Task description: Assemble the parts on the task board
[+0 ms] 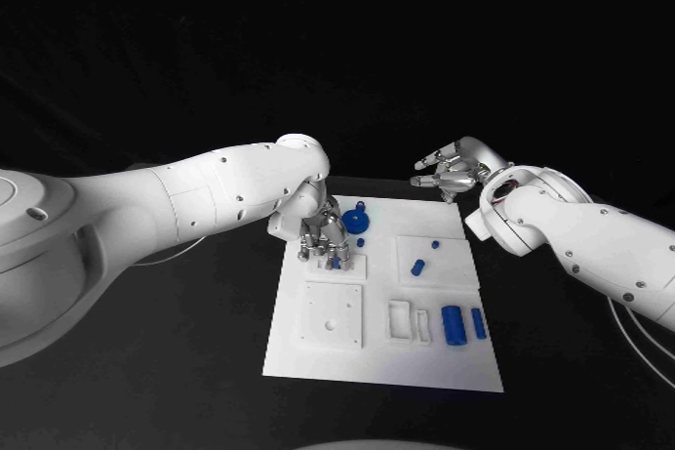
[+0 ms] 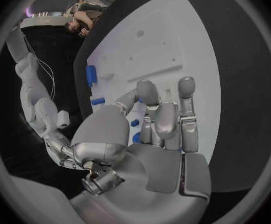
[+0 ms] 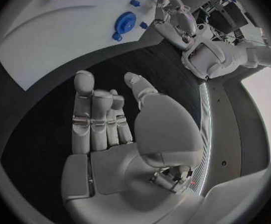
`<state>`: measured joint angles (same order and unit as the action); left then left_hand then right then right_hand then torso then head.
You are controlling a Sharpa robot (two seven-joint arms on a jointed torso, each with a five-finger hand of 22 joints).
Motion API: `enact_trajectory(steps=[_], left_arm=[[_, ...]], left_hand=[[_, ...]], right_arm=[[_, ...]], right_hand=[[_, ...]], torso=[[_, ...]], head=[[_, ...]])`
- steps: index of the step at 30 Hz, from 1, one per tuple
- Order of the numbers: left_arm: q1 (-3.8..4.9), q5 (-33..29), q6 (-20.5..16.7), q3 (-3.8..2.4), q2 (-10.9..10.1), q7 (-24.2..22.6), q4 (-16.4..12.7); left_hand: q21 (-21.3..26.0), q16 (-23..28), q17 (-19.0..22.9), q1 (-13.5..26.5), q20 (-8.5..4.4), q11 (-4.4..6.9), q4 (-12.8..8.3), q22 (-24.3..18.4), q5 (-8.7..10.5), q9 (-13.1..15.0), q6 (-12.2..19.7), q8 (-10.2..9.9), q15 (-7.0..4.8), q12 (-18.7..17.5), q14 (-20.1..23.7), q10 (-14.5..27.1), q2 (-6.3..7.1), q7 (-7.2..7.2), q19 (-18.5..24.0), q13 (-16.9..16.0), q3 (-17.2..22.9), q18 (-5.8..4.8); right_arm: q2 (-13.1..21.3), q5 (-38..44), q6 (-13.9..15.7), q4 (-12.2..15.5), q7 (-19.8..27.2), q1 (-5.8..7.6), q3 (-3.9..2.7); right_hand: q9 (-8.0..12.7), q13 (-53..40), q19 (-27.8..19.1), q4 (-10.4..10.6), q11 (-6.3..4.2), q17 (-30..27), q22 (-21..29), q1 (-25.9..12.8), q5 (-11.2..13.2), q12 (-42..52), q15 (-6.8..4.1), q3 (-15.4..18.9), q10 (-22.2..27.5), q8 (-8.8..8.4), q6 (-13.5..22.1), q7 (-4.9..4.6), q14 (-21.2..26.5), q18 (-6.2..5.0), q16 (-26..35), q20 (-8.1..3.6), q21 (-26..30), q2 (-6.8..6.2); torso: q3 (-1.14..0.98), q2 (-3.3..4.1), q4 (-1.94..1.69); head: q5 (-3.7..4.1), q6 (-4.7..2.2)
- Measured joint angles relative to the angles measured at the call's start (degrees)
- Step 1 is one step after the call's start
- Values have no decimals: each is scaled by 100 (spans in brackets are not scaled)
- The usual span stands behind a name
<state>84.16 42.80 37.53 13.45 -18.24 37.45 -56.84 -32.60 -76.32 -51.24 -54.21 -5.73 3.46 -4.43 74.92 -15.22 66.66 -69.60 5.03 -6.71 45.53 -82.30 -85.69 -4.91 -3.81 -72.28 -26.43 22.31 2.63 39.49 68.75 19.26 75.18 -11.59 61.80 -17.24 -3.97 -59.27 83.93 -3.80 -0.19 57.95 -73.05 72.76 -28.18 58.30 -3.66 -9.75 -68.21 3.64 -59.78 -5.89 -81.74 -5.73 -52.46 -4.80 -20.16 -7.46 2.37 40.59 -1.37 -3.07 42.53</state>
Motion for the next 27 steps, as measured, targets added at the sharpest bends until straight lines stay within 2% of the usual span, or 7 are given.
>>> enact_trajectory(steps=[4, 7, 16, 27], left_arm=[[-5, -65, 56, 1, 23, 27, 58], [-9, -116, 90, 0, 29, 43, 82], [-13, -227, 151, 1, 23, 71, 100], [-16, -273, 155, 3, 10, 70, 100]], left_hand=[[0, 0, -9, -46, 0, 0, 143, 0, 360, -21, 0, 1, 0, 0, 0, 0, -108, 0, 0, -14, -102, 0], [0, 0, -9, -81, 0, 0, 209, 0, 550, -26, 0, 1, 0, 0, 0, 0, -190, 0, 0, -19, -167, 0], [0, 0, -14, -68, 21, 0, 279, -1, 786, -33, 0, 1, 1, 0, 0, 0, -326, 0, -21, -26, -238, 1], [0, 0, -18, -81, 21, 0, 286, -1, 797, -33, 0, 1, 3, 0, -1, 0, -345, 0, -21, -35, -247, 1]], right_arm=[[0, 0, 0, 1, 0, 0, 0], [1, 0, 0, 2, 0, 0, 0], [3, 0, 0, 1, 0, -1, 0], [5, 1, -1, 0, 0, -1, 0]], right_hand=[[0, 0, 0, 0, 0, 0, 0, 0, 0, 0, 0, 0, 0, 0, 0, 0, 0, 0, 0, 0, 0, 0], [0, 0, 0, -26, 0, 0, 1, 0, 0, 0, 0, -26, 0, 0, -2, -2, 0, 0, 0, 0, 0, 0], [0, 0, 0, -33, 0, 0, 1, 0, 0, 0, 0, -33, 0, 0, -18, -16, 0, -1, 0, 0, 0, 0], [0, 0, 0, -48, 0, 0, -4, 0, -30, 0, 0, -48, 0, 0, -18, -16, 0, 0, 0, 0, 21, 0]], torso=[[3, 0, 1], [3, 0, 1], [3, -1, 0], [6, 3, 1]], head=[[0, -1], [5, -1], [9, -1], [14, -12]])
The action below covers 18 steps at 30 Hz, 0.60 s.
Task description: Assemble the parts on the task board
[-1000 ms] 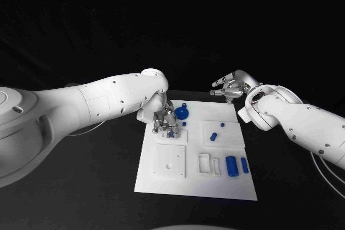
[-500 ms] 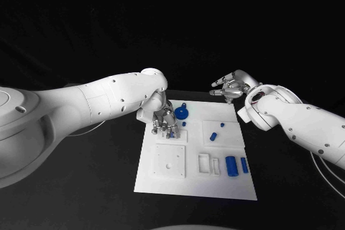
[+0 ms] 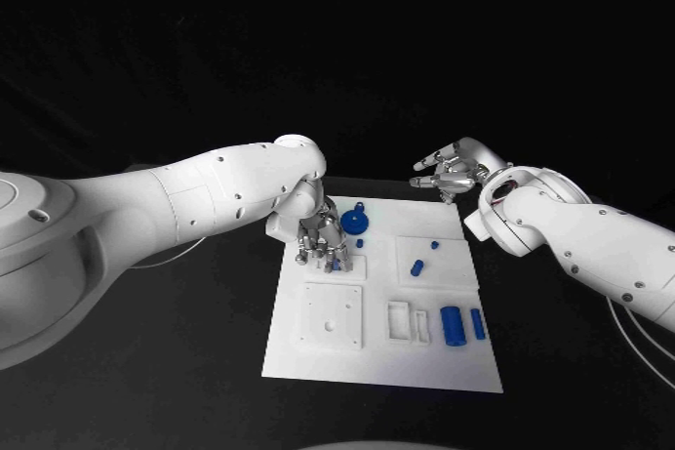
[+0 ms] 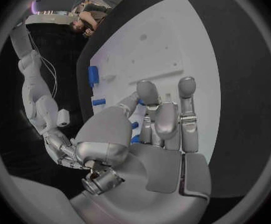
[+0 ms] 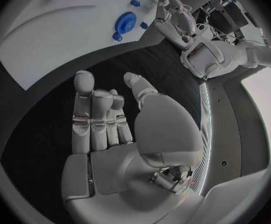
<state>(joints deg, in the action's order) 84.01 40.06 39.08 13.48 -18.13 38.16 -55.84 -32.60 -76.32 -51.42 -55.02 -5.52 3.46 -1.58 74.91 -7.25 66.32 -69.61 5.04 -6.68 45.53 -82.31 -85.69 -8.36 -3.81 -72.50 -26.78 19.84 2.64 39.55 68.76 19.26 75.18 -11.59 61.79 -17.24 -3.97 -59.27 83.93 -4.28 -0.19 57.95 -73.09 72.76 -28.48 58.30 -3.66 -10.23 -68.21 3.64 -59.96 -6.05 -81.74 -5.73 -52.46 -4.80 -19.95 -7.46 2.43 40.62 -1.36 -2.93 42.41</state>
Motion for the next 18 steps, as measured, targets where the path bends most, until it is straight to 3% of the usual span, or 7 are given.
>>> enact_trajectory(steps=[11, 13, 16, 18], left_arm=[[-6, 25, 16, 1, 23, -35, 52], [-7, 25, 29, 2, 34, -39, 72], [-9, 25, 48, 2, 50, -46, 98], [-11, 23, 56, 2, 58, -50, 115]], left_hand=[[0, 0, 1, -1, 0, 0, -28, -1, 31, 0, 0, 24, 7, 0, -6, 0, 1, 0, 0, -4, 9, 0], [0, 0, 1, -1, 0, 0, -45, -1, 97, 1, 0, 28, 7, 0, -6, 0, 1, 0, 0, -4, -9, 0], [0, 1, -6, -50, 0, 2, -9, -1, 372, 1, 0, 28, 7, 0, -6, -2, -43, 0, 0, -10, -132, 0], [0, 1, -18, -72, 0, 15, 17, -1, 406, 1, 0, 28, 7, 0, -7, -15, -64, 0, 0, -10, -241, 0]], right_arm=[[2, 1, -1, 9, -1, 0, 0], [3, 1, -1, 10, -2, 0, 0], [3, 1, -1, 11, -2, 0, 0], [3, 1, -1, 12, -2, 0, 0]], right_hand=[[0, 0, 0, -2, 0, 0, 0, 0, -7, 0, 0, -2, 0, 0, 2, 2, 0, 0, 0, 0, 0, 0], [0, 0, 0, -15, 0, 0, 1, 0, -37, 0, 0, -15, 0, 0, 2, 2, 0, 0, 0, 0, 0, 0], [0, 0, 0, -15, 0, 0, 1, 0, -37, 0, 0, -15, 0, 0, 5, 5, 0, 0, 0, 0, 0, 0], [0, 0, 0, -15, 0, 0, 1, 0, -37, 0, 0, -15, 0, 0, 5, 5, 0, 0, 0, 0, 0, 0]], torso=[[-3, 2, 2], [-2, 1, 2], [-4, -1, -1], [-5, -1, -1]], head=[[1, -8], [5, -8], [7, -3], [7, 0]])
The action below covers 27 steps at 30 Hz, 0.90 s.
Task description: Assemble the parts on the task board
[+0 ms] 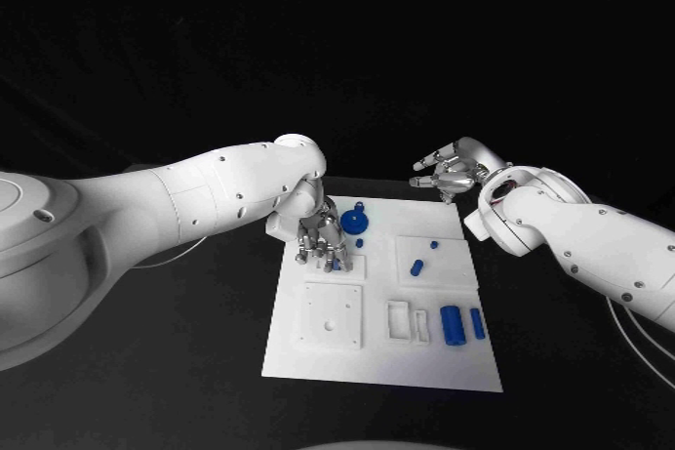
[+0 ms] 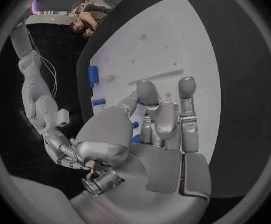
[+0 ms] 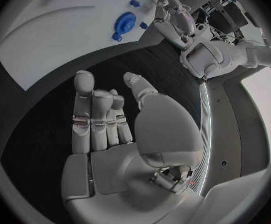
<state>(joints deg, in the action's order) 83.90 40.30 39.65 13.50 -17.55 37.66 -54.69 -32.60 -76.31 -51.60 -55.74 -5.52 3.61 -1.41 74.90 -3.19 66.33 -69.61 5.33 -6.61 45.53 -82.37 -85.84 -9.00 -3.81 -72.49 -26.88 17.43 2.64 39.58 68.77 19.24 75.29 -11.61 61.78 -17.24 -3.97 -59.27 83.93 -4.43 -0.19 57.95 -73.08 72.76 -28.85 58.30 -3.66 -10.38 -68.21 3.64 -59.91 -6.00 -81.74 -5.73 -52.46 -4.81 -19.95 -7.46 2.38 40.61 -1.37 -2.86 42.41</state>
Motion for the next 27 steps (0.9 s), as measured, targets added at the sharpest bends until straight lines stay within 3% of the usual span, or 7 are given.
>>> enact_trajectory(steps=[5, 7, 9, 14, 15, 19, 27], left_arm=[[-4, -4, 15, 4, 16, -6, 38], [-13, 3, 15, 14, 17, -6, 61], [-30, 11, 7, 16, 21, -6, 69], [-33, 33, -2, 17, 24, -6, 83], [-33, 38, -3, 18, 24, -6, 87], [-36, 56, -16, 21, 22, -5, 98], [-37, 69, -42, 21, 11, -2, 102]], left_hand=[[0, 1, -6, -10, 0, -1, 138, 2, 4, 0, -15, 8, 0, 0, 0, 1, -10, 14, 0, 1, -254, 0], [0, 2, -6, 75, 0, 23, 165, 5, 4, 1, -730, -78, 0, -1, 0, 32, 75, 417, 0, 1, -346, 0], [0, 2, -6, 156, 0, 185, 162, 4, 4, 1, -1072, -49, -1, -1, 0, 194, 157, 696, 0, 1, -419, 0], [0, 2, -2, 151, 0, 186, 111, 4, 4, 1, -1103, -38, -1, -1, 0, 195, 311, 781, 0, 1, -529, 0], [0, 2, 6, 182, 0, 186, 128, 4, -188, 1, -1106, -37, -1, -1, -1, 195, 341, 787, 0, 1, -621, 0], [33, 2, 29, 51, 0, 186, 140, 4, -408, -5, -1072, -38, -1, -1, 0, 195, 210, 792, 0, 6, -1268, 0], [33, 2, 31, 43, 0, 186, 163, 3, -408, -10, -1069, -38, -1, -1, -1, 194, 202, 795, 0, 6, -1337, 0]], right_arm=[[-1, 0, 0, 1, 0, 0, 0], [-1, 0, 0, 1, 0, 0, 0], [-1, 0, -1, 1, 0, 0, 0], [-1, 0, -1, 1, -1, 0, 0], [0, 1, -1, 1, -1, 0, 0], [1, 1, -2, 2, -3, 0, 0], [-1, 2, -3, -6, -4, 0, 0]], right_hand=[[0, 0, 0, 0, 0, 0, 0, 0, 0, 0, 0, 0, 0, 0, 0, 0, 0, 0, 0, 0, 0, 0], [0, 0, 0, 0, 0, 0, 0, 0, 0, 0, 0, 0, 0, 0, 0, 0, 0, 0, 0, 0, 0, 0], [0, 0, 0, 0, 0, 0, 0, 0, 0, 0, 0, 0, 0, 0, 0, 0, 0, 0, 0, 0, 0, 0], [0, 0, 0, 0, 0, 0, 1, 0, 0, 0, 0, 0, 0, 0, 1, 1, 0, 0, 0, 0, 0, 0], [0, 0, 0, 0, 0, 0, 1, 0, 0, 0, 0, 0, 0, 0, 1, 1, 0, 0, 0, 0, 0, 0], [0, 0, 0, 0, 0, 0, 1, 0, 0, 0, 0, 0, 0, 0, 1, 1, 0, 0, 0, 0, 0, 0], [0, 0, 0, 0, 0, 0, -4, 0, 0, 0, 0, 0, 0, 0, 1, 1, 0, 0, 0, 0, 0, 0]], torso=[[1, -2, 0], [2, -2, 0], [3, -2, 0], [3, -2, -1], [3, -2, -1], [3, -3, -2], [2, -3, -2]], head=[[5, 2], [5, 4], [5, 6], [9, 7], [9, 7], [13, 7], [15, 7]])
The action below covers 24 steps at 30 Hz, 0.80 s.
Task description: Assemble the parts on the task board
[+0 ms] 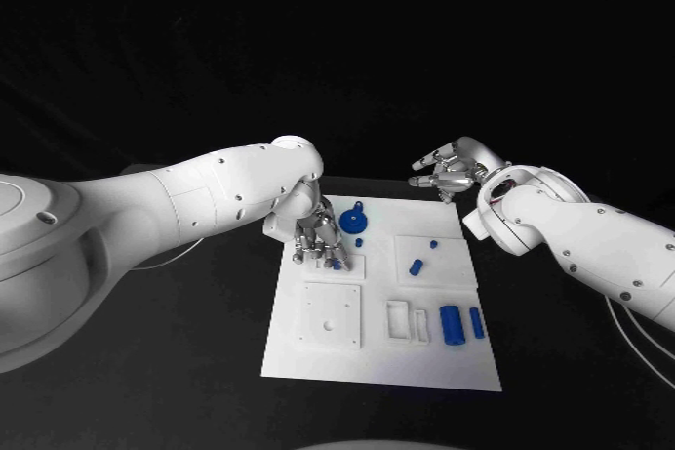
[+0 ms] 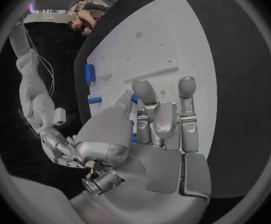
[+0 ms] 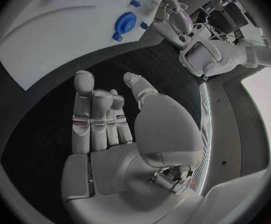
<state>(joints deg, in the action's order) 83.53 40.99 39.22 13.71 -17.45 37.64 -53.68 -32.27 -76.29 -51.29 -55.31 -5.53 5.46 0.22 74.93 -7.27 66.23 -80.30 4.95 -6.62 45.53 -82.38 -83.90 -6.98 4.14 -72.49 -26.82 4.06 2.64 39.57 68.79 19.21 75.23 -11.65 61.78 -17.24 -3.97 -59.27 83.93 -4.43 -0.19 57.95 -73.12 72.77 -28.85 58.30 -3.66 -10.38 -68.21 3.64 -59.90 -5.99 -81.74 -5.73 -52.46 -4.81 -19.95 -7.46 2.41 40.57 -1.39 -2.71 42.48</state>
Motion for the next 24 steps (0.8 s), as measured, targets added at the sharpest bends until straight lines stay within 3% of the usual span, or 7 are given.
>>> enact_trajectory(steps=[9, 16, 24], left_arm=[[0, -6, -50, -3, -45, -16, -4], [0, -5, -97, -3, -78, -28, -20], [0, -10, -131, -2, -109, -28, -57]], left_hand=[[0, 0, 0, -46, 0, 0, -17, 0, 25, 0, 0, 0, 0, 0, 0, 0, -30, 0, 0, 0, -17, 0], [0, 0, 6, -37, 0, -1, 56, -1, 325, 0, 0, 0, 0, 0, 0, 0, -16, 0, 0, 0, -134, 0], [2, 14, 31, 6, 0, -1, 110, -1, 358, -6, 0, 0, 0, 0, 0, -1, 27, 0, 0, 9, -188, 0]], right_arm=[[0, 0, -1, -5, 0, -12, 0], [1, 0, -2, -7, 0, -20, 0], [-1, 0, -3, -11, 0, -26, 0]], right_hand=[[0, 0, 0, 0, 0, 0, 1, 0, 0, 0, 0, 0, 0, 0, 0, 0, 0, 0, 0, 0, 0, 0], [0, 0, 0, 0, 0, 0, 1, 0, 0, 0, 0, 0, 0, 0, 0, 0, 0, 0, 0, 0, 0, 0], [0, 0, 0, -11, 0, 0, 0, -2, 0, 0, 0, -11, 0, 0, 0, 0, 0, 0, 0, 0, 0, -2]], torso=[[1, 1, 4], [1, 1, -1], [1, -2, -3]], head=[[5, 0], [11, 0], [13, 3]])
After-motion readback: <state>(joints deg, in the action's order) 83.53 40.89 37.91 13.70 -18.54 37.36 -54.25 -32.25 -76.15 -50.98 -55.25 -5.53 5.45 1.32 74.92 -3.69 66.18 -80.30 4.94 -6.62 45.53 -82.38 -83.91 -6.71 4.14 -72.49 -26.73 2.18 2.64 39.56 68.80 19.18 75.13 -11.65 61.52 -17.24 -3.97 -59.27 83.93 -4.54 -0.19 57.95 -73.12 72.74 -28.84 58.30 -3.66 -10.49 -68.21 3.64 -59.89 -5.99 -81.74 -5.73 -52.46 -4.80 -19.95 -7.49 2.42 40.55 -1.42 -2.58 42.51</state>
